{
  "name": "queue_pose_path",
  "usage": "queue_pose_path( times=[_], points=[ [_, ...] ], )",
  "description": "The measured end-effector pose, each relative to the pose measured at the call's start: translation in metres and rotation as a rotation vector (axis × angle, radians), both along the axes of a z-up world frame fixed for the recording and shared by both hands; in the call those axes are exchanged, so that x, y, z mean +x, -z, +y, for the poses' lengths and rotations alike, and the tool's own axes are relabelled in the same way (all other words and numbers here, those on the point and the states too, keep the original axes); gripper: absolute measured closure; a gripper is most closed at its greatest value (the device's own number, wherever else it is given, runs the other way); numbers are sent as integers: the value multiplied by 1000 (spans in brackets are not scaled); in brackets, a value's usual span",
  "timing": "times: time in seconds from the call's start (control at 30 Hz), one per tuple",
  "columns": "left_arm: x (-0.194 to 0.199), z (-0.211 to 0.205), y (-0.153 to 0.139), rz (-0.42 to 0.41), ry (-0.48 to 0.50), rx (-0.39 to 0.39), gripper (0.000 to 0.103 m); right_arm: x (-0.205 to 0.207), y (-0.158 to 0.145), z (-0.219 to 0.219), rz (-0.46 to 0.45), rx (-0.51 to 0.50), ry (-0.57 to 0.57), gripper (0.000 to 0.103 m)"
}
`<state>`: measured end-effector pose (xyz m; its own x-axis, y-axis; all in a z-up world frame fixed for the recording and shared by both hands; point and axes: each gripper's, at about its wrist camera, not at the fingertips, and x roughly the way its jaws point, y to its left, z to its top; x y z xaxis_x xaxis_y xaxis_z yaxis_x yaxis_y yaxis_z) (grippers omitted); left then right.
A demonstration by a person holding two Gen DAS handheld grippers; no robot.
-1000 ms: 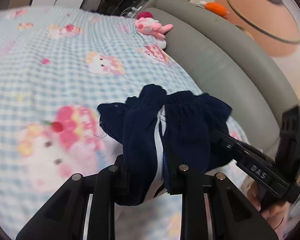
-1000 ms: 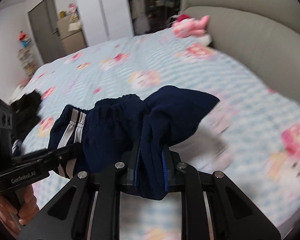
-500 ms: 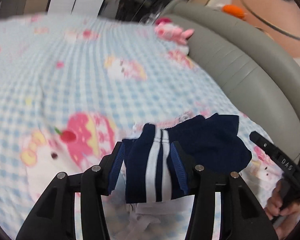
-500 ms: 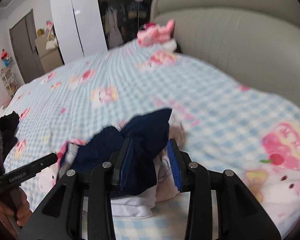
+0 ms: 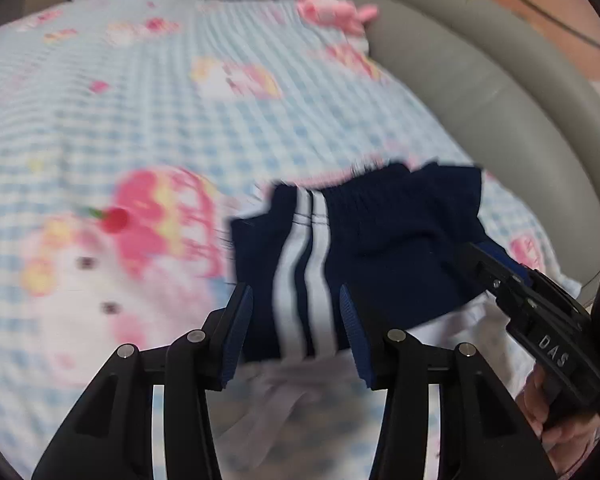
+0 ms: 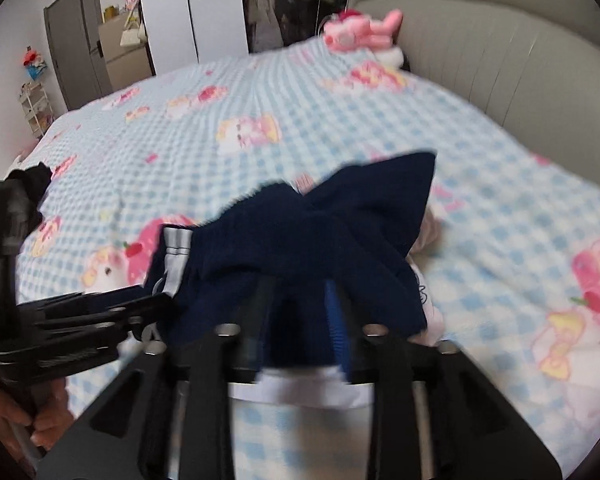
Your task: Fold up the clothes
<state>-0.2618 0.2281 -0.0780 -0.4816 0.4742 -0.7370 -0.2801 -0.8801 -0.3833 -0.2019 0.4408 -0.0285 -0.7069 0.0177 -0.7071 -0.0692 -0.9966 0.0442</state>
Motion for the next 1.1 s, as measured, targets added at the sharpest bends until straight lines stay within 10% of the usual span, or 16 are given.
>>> queue_pose_path(
  times=[0.33,0.6,1.1],
  points=[
    [15,-133,-66,129,-250,-340,37,-24,-34,-138,31,-32,-117,32],
    [76,-218,-103,220,-370,-378,25,13,-47,-238,19,-70,-228,28],
    [213,-263,-104,245,-436,-348,21,143,-50,-284,22,-6,-271,27]
  ],
)
